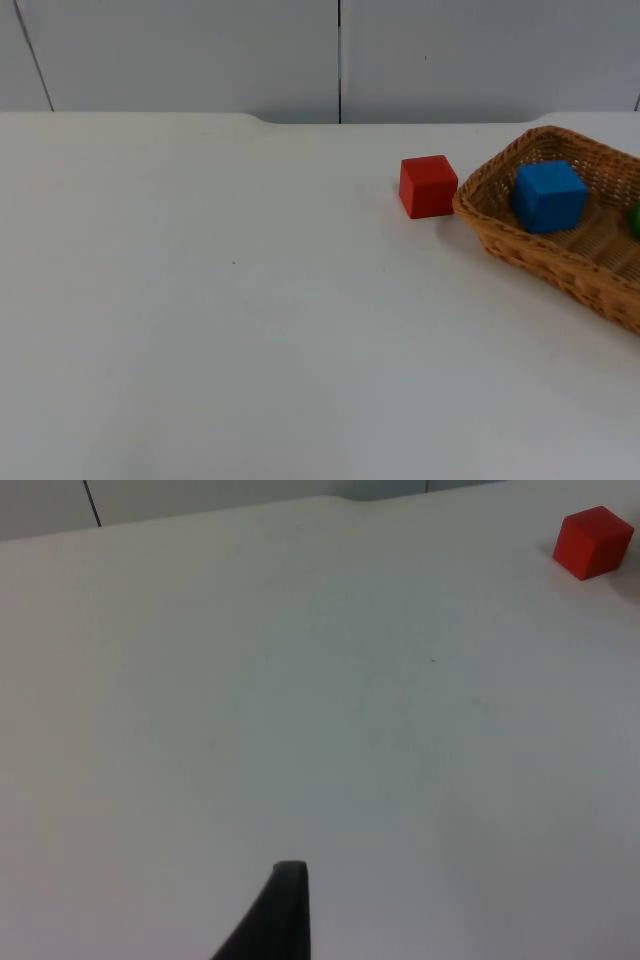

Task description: Place all geometric objects except the red cube into the basket.

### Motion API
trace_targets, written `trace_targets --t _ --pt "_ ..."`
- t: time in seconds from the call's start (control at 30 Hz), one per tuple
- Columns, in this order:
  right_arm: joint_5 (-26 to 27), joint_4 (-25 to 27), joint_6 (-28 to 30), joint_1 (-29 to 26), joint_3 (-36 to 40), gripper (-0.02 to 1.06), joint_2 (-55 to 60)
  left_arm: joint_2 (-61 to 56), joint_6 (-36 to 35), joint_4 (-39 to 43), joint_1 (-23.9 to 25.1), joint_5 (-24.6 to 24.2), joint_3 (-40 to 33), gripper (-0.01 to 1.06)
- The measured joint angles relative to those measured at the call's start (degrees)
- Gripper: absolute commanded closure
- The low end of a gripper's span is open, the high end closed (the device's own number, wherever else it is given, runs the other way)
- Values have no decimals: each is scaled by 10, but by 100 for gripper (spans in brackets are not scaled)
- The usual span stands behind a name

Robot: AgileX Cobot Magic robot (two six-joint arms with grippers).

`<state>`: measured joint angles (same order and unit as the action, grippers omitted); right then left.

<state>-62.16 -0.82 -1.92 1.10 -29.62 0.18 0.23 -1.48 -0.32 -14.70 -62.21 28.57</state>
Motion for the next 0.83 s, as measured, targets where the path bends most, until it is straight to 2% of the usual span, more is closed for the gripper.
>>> trace_targets --t 0.37,0.53,0.6,0.83 --pt "0 0 0 -2 0 -1 0 0 0 0 4 0 0 0" --pt "0 0 0 -2 0 -1 0 0 0 0 49 0 0 0" --pt "0 0 0 -2 0 -1 0 0 0 0 91 0 0 0" --pt "0 0 0 -2 0 -1 0 0 0 0 175 0 0 0"
